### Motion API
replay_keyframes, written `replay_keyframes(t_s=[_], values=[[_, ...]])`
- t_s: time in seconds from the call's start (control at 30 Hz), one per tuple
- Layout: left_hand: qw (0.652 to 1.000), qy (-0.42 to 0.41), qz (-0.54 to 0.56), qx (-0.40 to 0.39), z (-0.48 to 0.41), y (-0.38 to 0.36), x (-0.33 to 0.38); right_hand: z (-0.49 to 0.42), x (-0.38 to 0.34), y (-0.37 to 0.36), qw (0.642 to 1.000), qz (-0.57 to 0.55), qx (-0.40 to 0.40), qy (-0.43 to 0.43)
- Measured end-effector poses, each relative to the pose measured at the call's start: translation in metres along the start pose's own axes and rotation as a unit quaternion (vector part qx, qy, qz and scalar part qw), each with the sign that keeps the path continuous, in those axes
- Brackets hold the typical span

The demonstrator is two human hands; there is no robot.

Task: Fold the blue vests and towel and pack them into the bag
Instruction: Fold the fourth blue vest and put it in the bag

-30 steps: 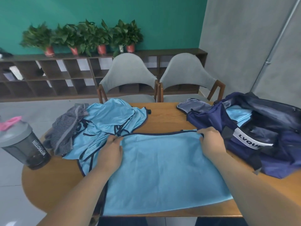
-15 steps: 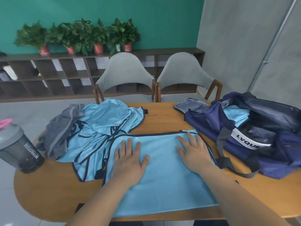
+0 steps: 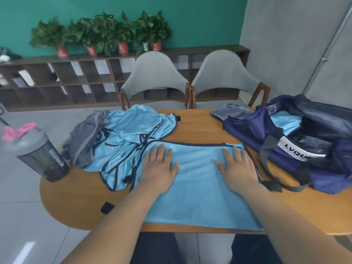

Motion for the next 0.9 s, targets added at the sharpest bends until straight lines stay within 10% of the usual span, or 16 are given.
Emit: replay_keyframes(t_s=[0.27, 0.9], values=[[0.998, 0.002, 0.059, -0.004, 0.071, -0.018, 0.046, 0.086, -0.099, -0.021, 0.987, -0.053, 0.008, 0.150], [0.999, 0.035, 0.031, 0.009, 0.089, -0.001, -0.013, 0.097, -0.027, -0.001, 0.993, -0.029, 0.059, 0.100]])
Point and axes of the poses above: each hand's wrist, its own z-axis away from the middle knuckle, its own y-axis out of the back of the hand, x = y × z, the point moved 9 cm from there along -z, towards the middle knuckle
